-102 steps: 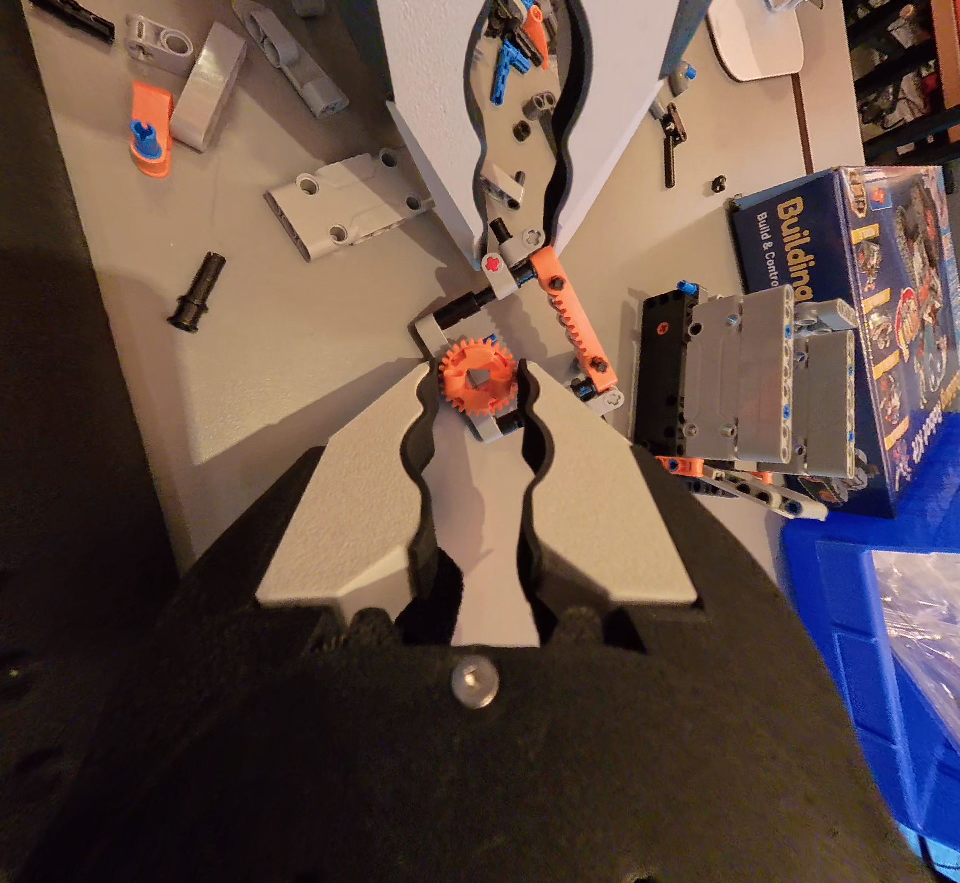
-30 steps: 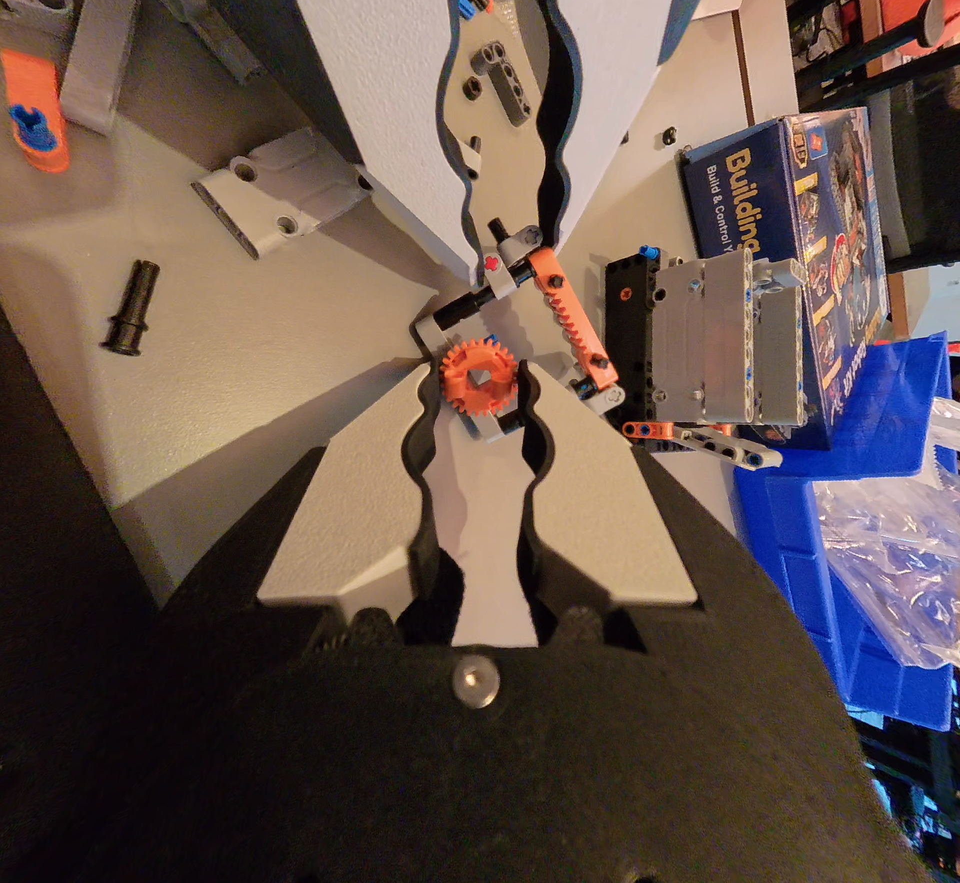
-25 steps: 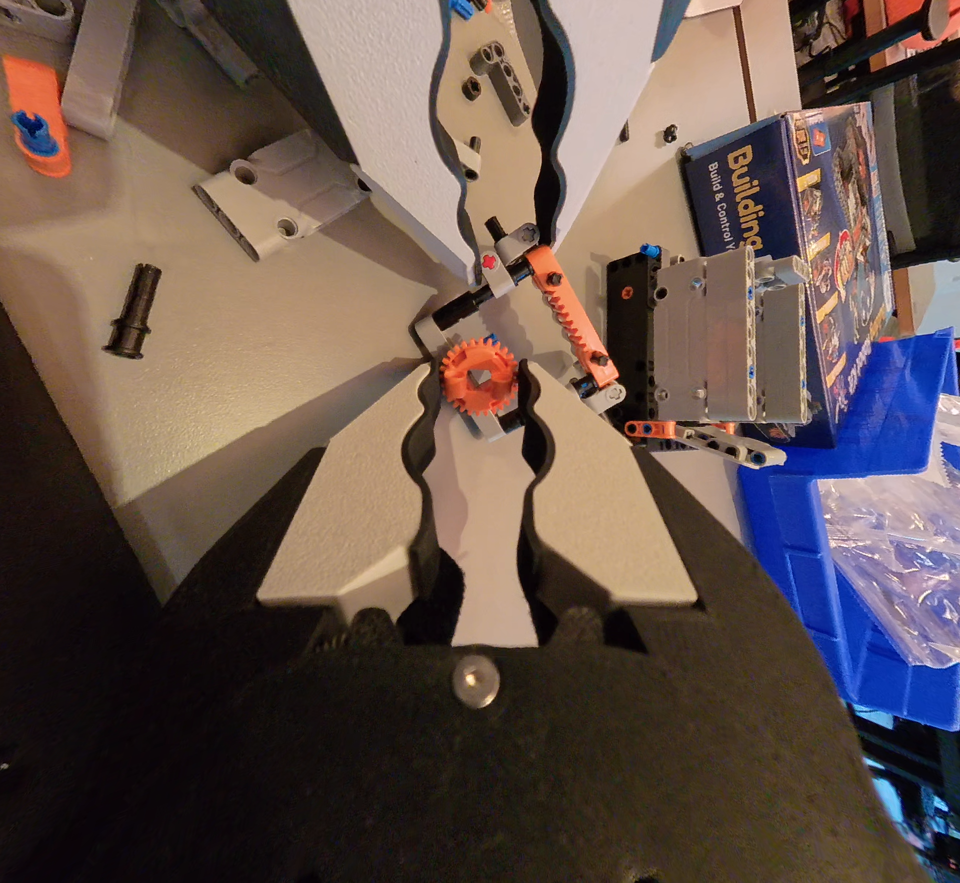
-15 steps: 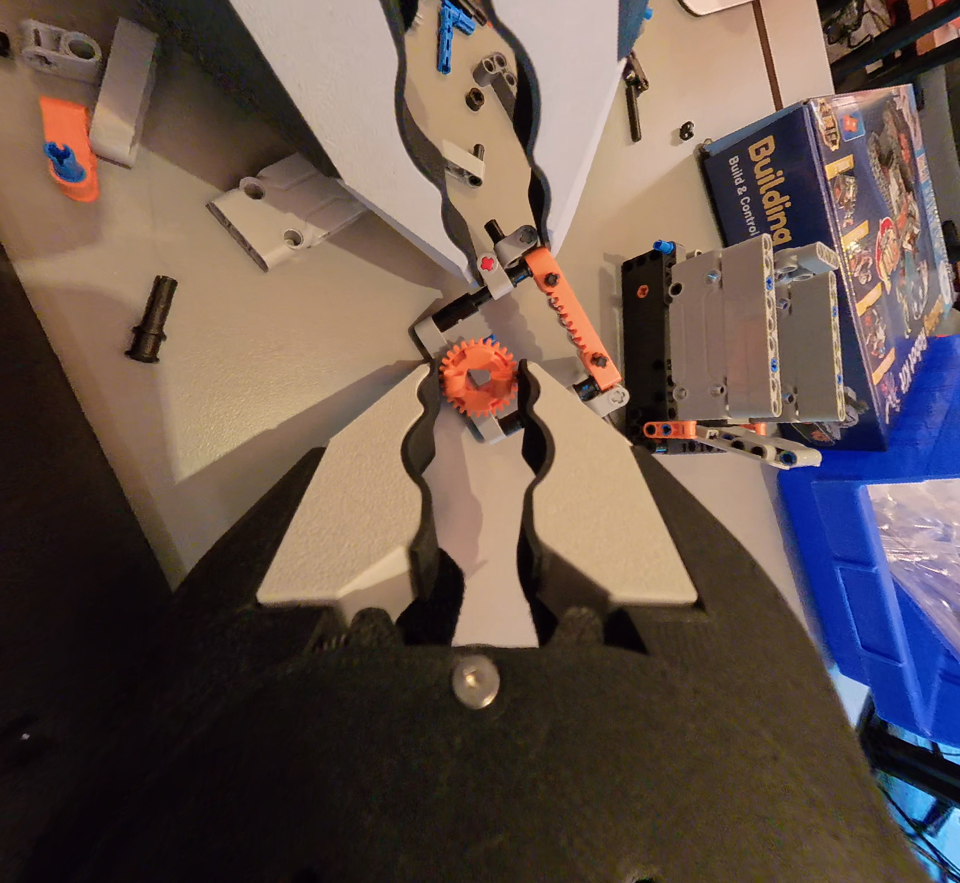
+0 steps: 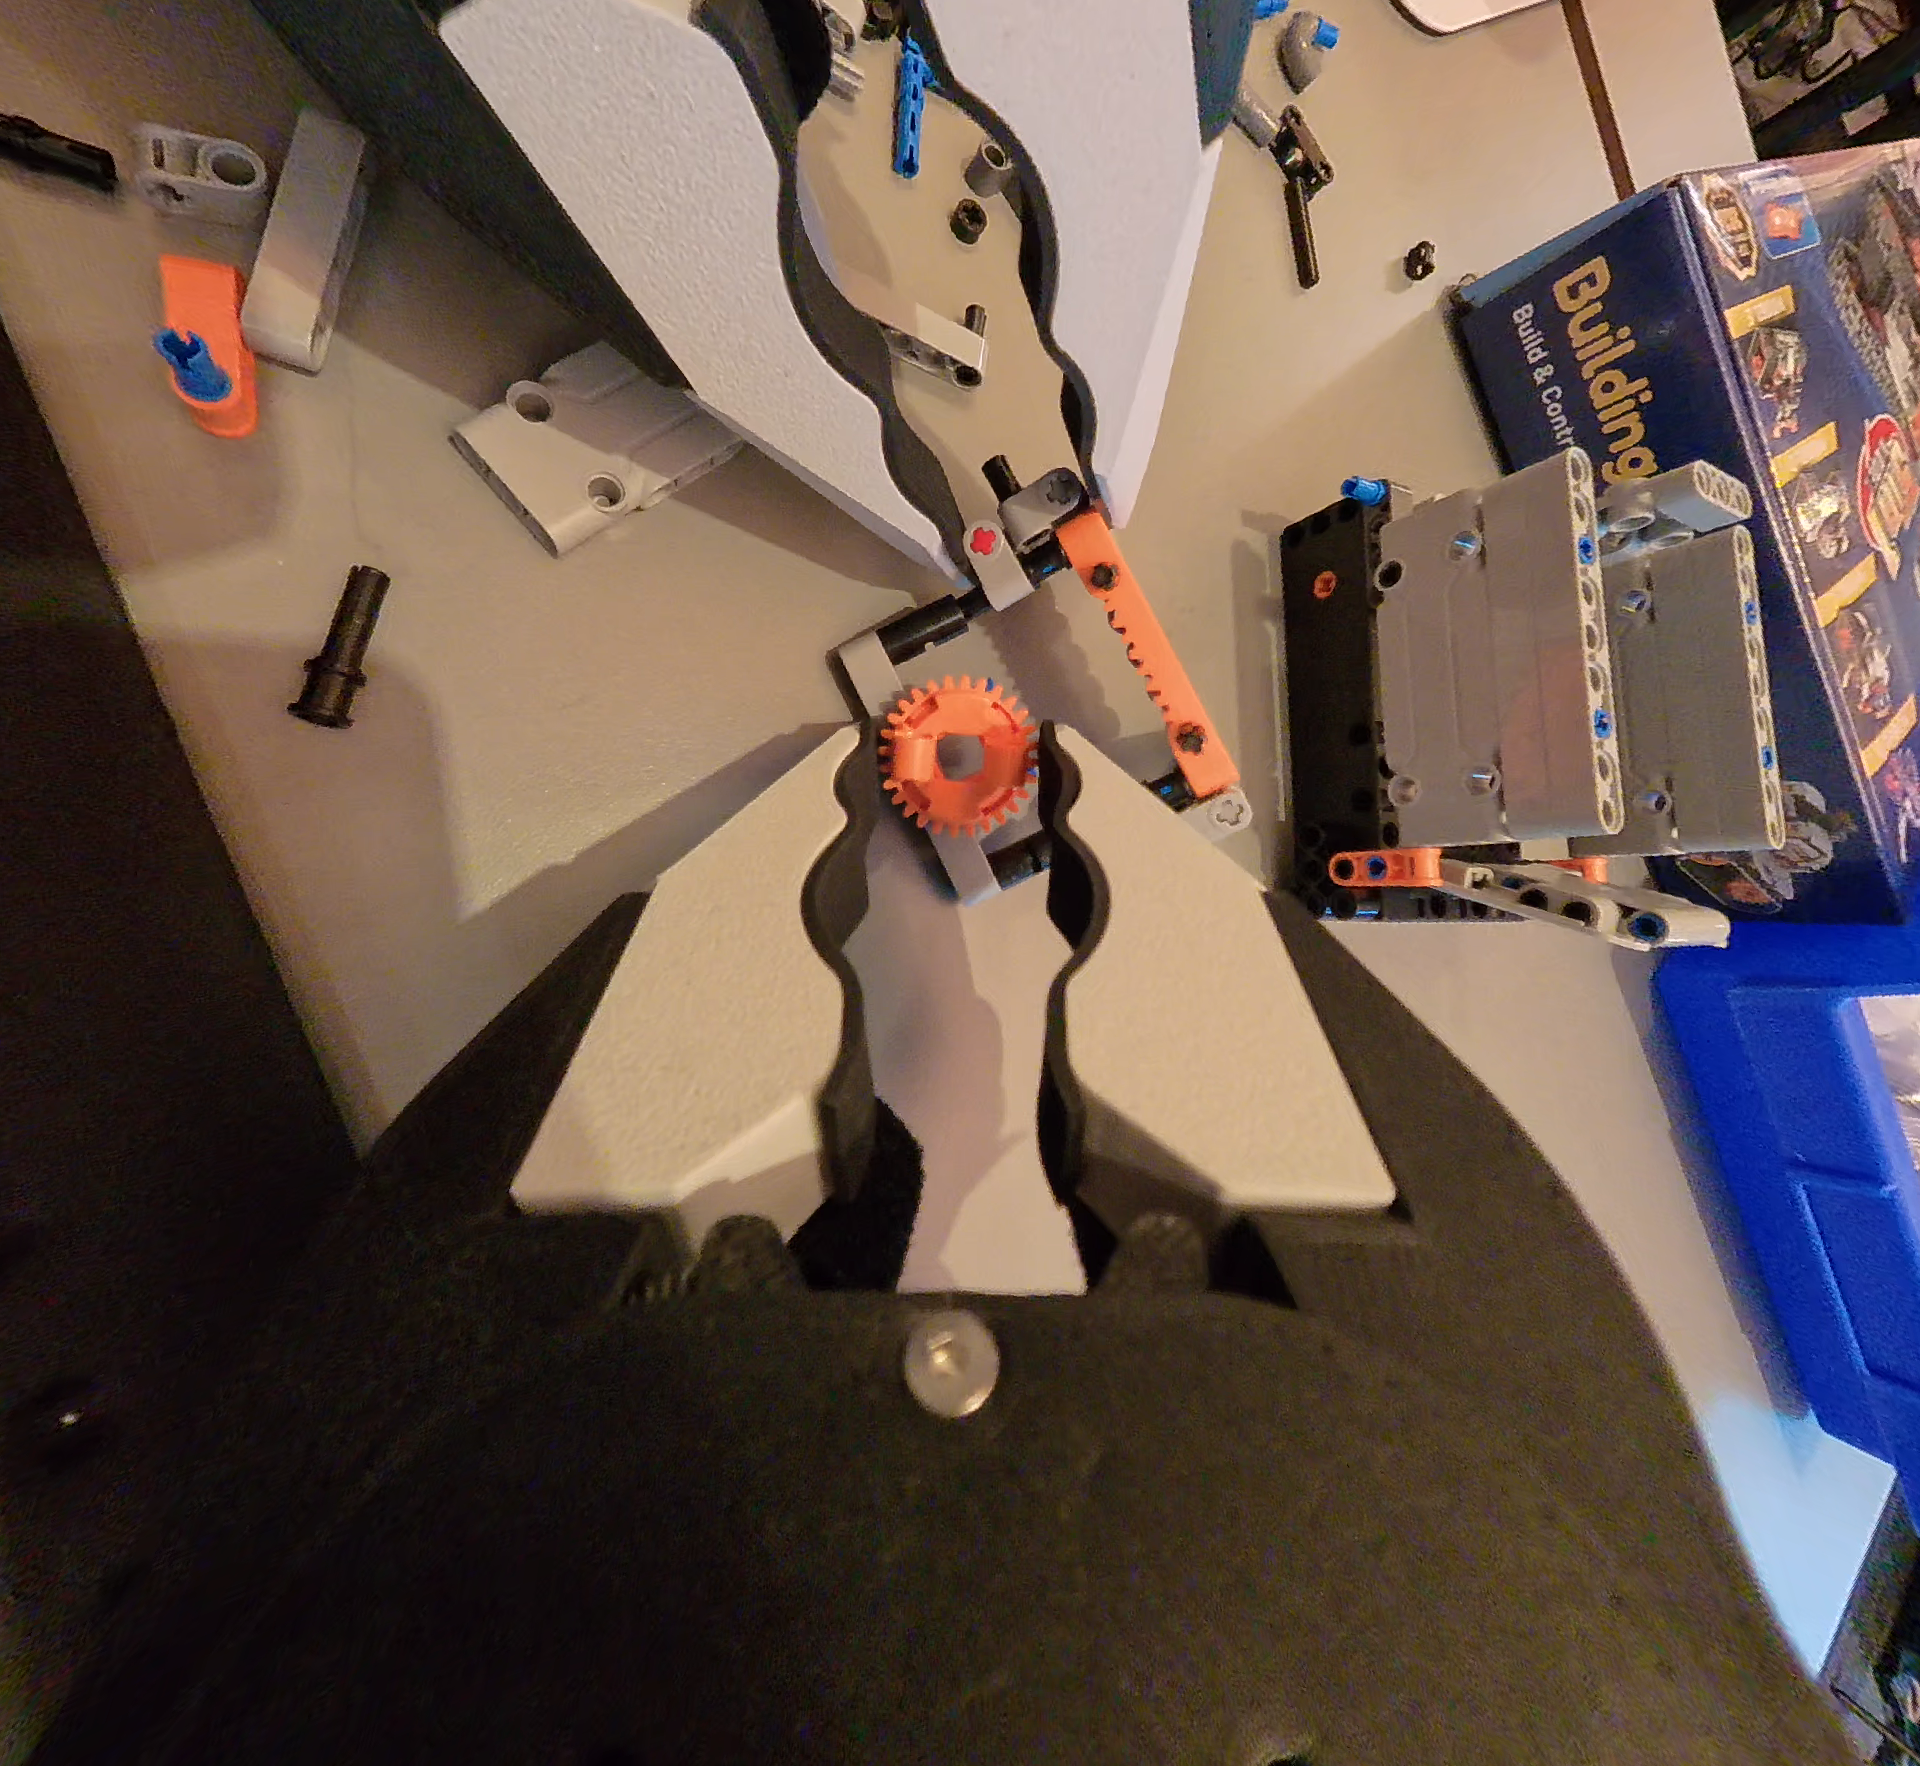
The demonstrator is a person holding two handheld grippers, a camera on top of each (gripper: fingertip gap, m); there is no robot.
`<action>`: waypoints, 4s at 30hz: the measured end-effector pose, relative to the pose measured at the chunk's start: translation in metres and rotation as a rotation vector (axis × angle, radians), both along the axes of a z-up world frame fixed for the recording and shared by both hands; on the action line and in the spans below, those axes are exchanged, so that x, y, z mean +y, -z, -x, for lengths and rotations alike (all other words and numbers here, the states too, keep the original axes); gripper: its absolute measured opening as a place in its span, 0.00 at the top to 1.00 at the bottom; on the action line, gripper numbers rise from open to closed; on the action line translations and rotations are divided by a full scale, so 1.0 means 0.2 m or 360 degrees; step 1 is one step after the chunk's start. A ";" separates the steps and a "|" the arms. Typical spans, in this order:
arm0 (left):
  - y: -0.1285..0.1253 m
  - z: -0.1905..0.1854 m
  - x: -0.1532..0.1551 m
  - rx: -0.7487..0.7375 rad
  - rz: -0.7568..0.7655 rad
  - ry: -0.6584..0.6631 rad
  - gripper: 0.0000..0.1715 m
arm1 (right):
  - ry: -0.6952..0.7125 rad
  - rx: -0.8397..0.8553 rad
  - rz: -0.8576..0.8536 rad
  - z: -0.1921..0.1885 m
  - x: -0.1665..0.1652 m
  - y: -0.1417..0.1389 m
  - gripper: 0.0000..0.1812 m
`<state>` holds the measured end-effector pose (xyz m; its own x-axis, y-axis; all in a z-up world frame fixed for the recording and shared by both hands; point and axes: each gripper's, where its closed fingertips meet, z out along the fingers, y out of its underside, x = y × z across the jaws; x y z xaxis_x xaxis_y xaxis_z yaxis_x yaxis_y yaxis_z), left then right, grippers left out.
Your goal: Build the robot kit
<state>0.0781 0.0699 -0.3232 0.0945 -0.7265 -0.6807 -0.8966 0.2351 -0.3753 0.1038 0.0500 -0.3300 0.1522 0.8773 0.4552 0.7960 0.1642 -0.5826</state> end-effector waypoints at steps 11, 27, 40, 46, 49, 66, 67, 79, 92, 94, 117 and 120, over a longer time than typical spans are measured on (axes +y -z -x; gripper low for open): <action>0.01 0.00 0.00 -0.0010 0.0018 0.0023 0.86 | -0.0004 0.0007 -0.0041 0.00 0.01 -0.01 0.79; 0.01 -0.01 0.00 -0.0070 0.0056 0.0035 0.86 | -0.0233 -0.0131 -0.0252 0.04 -0.05 0.00 0.87; 0.00 -0.02 -0.02 -0.0195 0.0246 0.0039 0.86 | -0.0281 -0.0199 -0.0385 0.04 -0.06 -0.01 0.88; -0.01 -0.02 -0.02 -0.0252 0.0334 0.0026 0.86 | -0.0279 -0.0259 -0.0498 0.04 -0.05 -0.01 0.88; -0.01 -0.02 -0.02 -0.0282 0.0363 0.0009 0.86 | -0.0266 -0.0272 -0.0529 0.04 -0.04 -0.01 0.88; -0.03 -0.01 -0.01 -0.0318 0.0398 -0.0028 0.86 | -0.0246 -0.0242 -0.0445 0.03 -0.05 -0.01 1.00; -0.03 -0.02 -0.01 -0.0318 0.0389 -0.0024 0.86 | -0.0246 -0.0218 -0.0423 0.04 -0.05 -0.01 0.99; -0.03 -0.05 -0.05 -0.0337 0.0427 0.0019 0.86 | -0.0207 -0.0101 -0.0199 0.05 -0.05 -0.01 0.86; -0.03 -0.06 -0.05 -0.0327 0.0416 0.0041 0.86 | -0.0216 -0.0079 -0.0100 0.05 -0.05 0.00 0.87; -0.03 -0.06 -0.05 -0.0329 0.0418 0.0041 0.86 | -0.0220 -0.0081 -0.0099 0.05 -0.05 0.00 0.87; -0.04 -0.06 -0.06 -0.0406 0.0491 0.0040 0.86 | -0.0251 -0.0095 -0.0202 0.05 -0.05 -0.01 0.88; -0.04 -0.06 -0.06 -0.0398 0.0474 0.0033 0.86 | -0.0243 -0.0102 -0.0206 0.05 -0.05 -0.01 0.88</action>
<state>0.0905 0.0585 -0.3153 0.2140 -0.8924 -0.3973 -0.7649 0.0999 -0.6363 0.0933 0.0408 -0.3279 -0.0108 0.8214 0.5703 0.7909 0.3560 -0.4978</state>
